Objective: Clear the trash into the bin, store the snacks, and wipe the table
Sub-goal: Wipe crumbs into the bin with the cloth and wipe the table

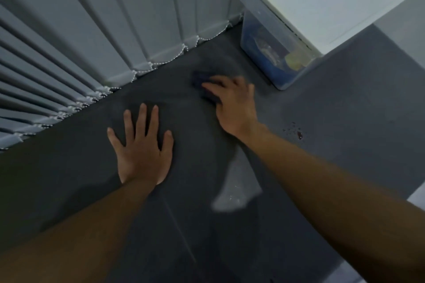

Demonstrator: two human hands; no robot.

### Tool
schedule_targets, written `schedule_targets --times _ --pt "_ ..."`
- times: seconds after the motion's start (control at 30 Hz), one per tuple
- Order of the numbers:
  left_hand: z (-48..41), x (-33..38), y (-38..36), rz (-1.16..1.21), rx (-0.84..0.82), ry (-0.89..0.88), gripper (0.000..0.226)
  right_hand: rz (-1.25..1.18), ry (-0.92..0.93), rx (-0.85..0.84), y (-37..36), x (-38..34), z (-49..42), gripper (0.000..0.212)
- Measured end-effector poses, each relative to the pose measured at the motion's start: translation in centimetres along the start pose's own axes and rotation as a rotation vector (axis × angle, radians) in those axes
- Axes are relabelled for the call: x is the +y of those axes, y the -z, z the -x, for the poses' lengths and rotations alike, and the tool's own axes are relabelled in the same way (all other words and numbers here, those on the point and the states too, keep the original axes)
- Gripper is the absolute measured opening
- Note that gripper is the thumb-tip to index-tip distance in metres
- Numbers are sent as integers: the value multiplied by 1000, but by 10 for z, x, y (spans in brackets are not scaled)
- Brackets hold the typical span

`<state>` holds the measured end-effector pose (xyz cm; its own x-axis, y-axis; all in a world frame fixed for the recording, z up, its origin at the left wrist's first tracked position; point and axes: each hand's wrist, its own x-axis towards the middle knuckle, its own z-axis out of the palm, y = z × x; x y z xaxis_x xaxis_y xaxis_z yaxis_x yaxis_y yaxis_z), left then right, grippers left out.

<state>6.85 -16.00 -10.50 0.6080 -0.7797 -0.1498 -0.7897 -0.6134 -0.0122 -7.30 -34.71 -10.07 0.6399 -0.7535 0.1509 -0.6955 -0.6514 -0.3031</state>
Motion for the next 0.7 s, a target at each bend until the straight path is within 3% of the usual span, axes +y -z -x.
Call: schedule_targets --times 0.1,0.2,0.27,0.3,0.43,0.5,0.63,0.7 --pt "1 0 0 29 13 -3 64 -42 -169 51 3 -11 13 54" --pt "1 0 3 107 53 -57 59 -88 134 -20 3 -22 54 50" --pt "3 3 5 105 70 -228 57 -60 282 -72 10 -8 75 48" --pt "5 4 4 94 67 -328 57 -36 268 -51 15 4 80 47" --pt "4 7 6 56 71 -440 59 84 -207 96 35 50 99 45" --pt "2 16 9 67 82 -398 59 74 -287 116 39 49 114 48" --pt "7 54 15 243 69 -262 60 102 119 -5 42 44 149 52" --pt "14 74 11 250 50 -270 60 149 83 6 49 61 154 53"
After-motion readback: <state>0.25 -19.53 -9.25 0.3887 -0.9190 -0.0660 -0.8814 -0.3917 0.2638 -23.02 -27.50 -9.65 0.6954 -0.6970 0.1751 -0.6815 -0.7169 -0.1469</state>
